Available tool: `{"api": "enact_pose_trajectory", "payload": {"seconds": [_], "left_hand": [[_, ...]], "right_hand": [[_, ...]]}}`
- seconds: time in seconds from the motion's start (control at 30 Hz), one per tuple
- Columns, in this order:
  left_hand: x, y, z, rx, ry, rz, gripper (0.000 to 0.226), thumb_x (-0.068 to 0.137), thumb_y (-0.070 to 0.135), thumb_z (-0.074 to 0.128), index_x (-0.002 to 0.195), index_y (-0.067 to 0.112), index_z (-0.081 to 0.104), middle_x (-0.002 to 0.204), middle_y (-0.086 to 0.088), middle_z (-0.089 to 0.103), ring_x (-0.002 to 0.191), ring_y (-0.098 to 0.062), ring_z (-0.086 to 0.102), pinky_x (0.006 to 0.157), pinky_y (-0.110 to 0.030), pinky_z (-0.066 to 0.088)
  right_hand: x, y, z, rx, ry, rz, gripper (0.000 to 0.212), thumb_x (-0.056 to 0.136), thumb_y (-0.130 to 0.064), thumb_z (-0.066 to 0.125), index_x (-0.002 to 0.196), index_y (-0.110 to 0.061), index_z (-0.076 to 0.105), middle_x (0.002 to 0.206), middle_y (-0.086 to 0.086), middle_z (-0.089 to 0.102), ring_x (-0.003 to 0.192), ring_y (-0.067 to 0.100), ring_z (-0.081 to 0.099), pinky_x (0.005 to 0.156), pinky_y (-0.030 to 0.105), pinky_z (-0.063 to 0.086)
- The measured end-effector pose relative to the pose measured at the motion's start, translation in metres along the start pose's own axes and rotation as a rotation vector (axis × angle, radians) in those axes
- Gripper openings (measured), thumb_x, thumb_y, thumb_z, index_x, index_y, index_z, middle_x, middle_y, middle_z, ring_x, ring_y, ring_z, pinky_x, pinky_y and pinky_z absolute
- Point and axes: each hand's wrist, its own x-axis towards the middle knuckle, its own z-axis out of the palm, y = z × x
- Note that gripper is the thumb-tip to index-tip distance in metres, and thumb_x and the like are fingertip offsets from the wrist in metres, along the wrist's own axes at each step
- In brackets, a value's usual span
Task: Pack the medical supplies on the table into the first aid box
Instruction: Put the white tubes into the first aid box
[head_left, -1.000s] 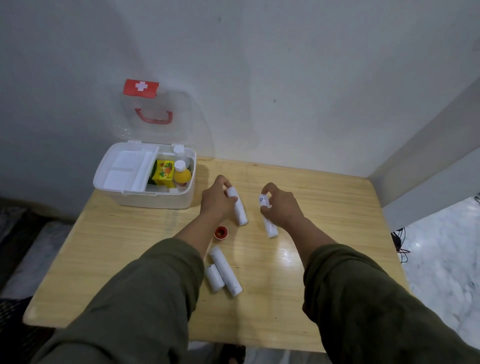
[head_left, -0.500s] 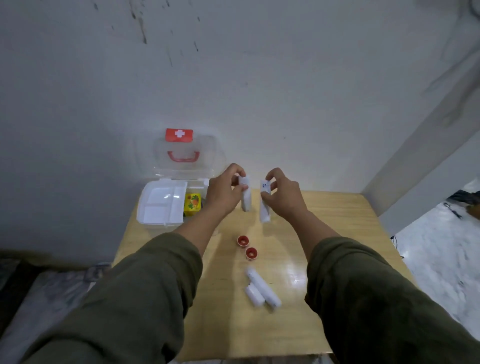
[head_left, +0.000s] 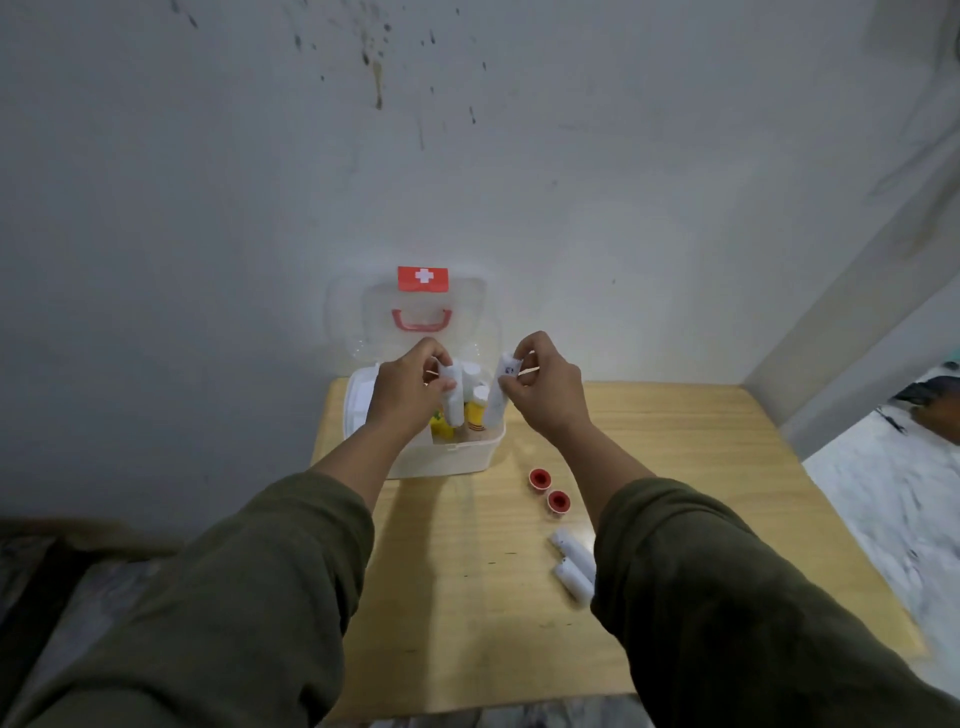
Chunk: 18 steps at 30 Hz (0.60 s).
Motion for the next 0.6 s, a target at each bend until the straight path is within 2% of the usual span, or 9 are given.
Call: {"api": "enact_pose_trajectory", "payload": {"seconds": [0.1, 0.33, 0.47, 0.6], "left_hand": [[-0.001, -0.007, 0.003, -0.003, -0.063, -0.004, 0.014, 0.083, 0.013, 0.068, 0.090, 0.019, 0.058, 0.089, -0.002, 0.063, 0.086, -0.019, 0.062, 0.070, -0.025, 0.043], [-0.002, -0.025, 0.017, 0.026, -0.181, 0.006, 0.010, 0.082, 0.012, 0.067, 0.086, 0.018, 0.060, 0.077, 0.001, 0.061, 0.075, -0.018, 0.058, 0.060, -0.021, 0.042], [0.000, -0.029, 0.022, 0.048, -0.230, 0.019, 0.006, 0.084, 0.009, 0.064, 0.088, 0.014, 0.063, 0.081, -0.001, 0.062, 0.081, -0.019, 0.060, 0.071, -0.025, 0.043], [0.002, -0.033, 0.025, 0.039, -0.244, 0.012, 0.006, 0.085, 0.008, 0.062, 0.089, 0.011, 0.064, 0.086, -0.004, 0.066, 0.086, -0.020, 0.063, 0.078, -0.028, 0.048]], "right_hand": [[-0.002, 0.003, 0.012, -0.037, -0.015, -0.005, 0.022, 0.084, -0.009, 0.065, 0.097, -0.013, 0.048, 0.096, 0.005, 0.061, 0.080, 0.019, 0.064, 0.065, 0.023, 0.052], [-0.007, 0.022, 0.029, -0.138, -0.100, -0.035, 0.021, 0.083, -0.013, 0.065, 0.097, -0.013, 0.049, 0.095, 0.003, 0.064, 0.087, 0.021, 0.065, 0.074, 0.034, 0.053], [-0.005, 0.026, 0.032, -0.166, -0.091, -0.041, 0.021, 0.083, -0.015, 0.065, 0.097, -0.013, 0.050, 0.097, 0.007, 0.067, 0.092, 0.022, 0.063, 0.076, 0.032, 0.048], [-0.002, 0.030, 0.031, -0.206, -0.096, -0.042, 0.020, 0.083, -0.016, 0.064, 0.097, -0.012, 0.050, 0.098, 0.009, 0.067, 0.096, 0.024, 0.060, 0.080, 0.038, 0.050]]}}
